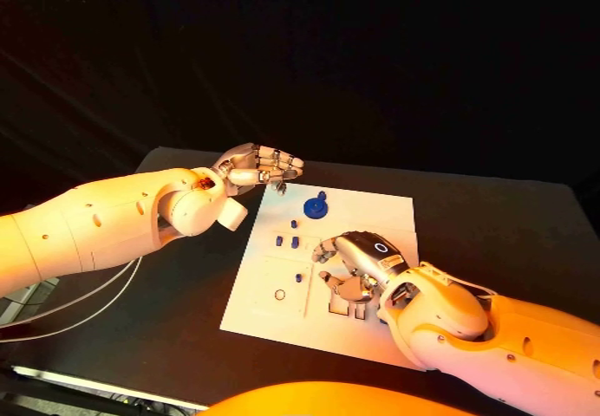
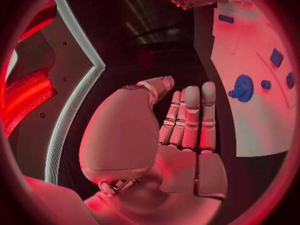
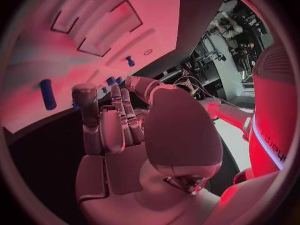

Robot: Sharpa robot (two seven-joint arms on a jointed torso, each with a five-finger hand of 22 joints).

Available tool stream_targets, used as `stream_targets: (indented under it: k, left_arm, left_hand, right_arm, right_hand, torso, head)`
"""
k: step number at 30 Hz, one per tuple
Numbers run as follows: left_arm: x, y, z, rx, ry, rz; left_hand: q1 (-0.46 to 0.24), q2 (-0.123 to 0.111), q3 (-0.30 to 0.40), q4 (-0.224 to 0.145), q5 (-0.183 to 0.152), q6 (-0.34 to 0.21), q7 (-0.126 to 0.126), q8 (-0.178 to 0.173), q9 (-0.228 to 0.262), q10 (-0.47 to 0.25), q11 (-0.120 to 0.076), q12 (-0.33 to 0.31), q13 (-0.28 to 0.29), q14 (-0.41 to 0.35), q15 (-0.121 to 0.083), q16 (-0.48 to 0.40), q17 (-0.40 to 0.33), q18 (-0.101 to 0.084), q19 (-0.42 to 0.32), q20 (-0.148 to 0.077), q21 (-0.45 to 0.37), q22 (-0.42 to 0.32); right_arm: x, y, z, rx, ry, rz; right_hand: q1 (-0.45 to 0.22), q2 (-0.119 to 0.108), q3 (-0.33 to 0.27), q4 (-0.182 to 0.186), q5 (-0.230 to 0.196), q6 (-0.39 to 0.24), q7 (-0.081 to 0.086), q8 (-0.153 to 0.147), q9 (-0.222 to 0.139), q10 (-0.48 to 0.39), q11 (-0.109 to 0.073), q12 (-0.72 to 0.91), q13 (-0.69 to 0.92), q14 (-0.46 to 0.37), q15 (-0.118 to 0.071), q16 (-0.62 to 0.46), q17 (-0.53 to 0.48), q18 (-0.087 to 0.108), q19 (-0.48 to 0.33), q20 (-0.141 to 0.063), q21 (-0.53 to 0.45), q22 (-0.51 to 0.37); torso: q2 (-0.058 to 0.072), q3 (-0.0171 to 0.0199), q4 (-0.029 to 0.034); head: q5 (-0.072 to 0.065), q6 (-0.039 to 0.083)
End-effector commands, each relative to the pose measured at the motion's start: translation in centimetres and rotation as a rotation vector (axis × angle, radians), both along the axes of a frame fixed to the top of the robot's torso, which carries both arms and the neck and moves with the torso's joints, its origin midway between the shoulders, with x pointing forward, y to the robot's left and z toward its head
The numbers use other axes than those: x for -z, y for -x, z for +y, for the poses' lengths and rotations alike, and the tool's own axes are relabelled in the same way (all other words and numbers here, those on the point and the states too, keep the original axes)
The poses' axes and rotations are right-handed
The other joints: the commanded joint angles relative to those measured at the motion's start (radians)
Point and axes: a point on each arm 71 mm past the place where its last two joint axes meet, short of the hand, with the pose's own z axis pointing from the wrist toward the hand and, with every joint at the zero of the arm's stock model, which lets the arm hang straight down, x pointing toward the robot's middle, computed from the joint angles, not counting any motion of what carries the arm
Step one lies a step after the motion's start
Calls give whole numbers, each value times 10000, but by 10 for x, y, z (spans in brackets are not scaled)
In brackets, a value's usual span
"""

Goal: Assemble the parts on the task board

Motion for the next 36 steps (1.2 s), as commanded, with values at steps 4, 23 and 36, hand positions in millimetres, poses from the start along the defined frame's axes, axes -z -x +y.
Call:
stream_targets:
  k: [4, 23, 36]
  left_arm:
    - [-1, 1, -2, 230, 31, -10]
    - [-1, 2, 0, 221, 31, -26]
    - [-1, 2, 1, 215, 27, -23]
  left_hand:
    - [37, 99, -12, -73, 44, -64, 25, -48, -15, -79, 9, 55, 15, -22, 46, 53, -9, 144, 38, 7, -46, -15]
    - [34, 101, -12, -84, 38, -82, 30, -53, -19, -106, 15, 85, 21, -22, 51, 59, -24, 143, 41, 10, -44, -13]
    - [34, 101, -12, -84, 38, -82, 30, -53, -19, -106, 15, 85, 21, -22, 51, 59, -24, 143, 41, 10, -44, -13]
  right_arm:
    - [-19, -10, -21, 361, -204, -238]
    - [-15, -53, -70, 504, 2362, 737]
    - [-7, -57, -63, 479, 2386, 727]
  right_hand:
    - [115, -24, 10, -86, -12, 127, -12, -26, 5, 41, -2, 126, -8, 230, 75, 77, 119, 6, 132, 30, 181, 80]
    - [862, 125, -2995, 550, -702, -201, -391, -663, -264, -1074, 59, 764, -91, 158, 177, 311, 213, 23, 105, 119, -302, -25]
    - [1326, 390, -3171, 940, -686, -29, -292, -784, -331, -807, -43, 1272, -64, 303, 75, 529, 513, -57, 420, 58, 174, 204]
  torso:
    - [-1, 3, 12]
    - [26, 14, 27]
    - [26, 18, 30]
  head:
    - [-166, 112]
    - [-415, 172]
    - [-400, 123]
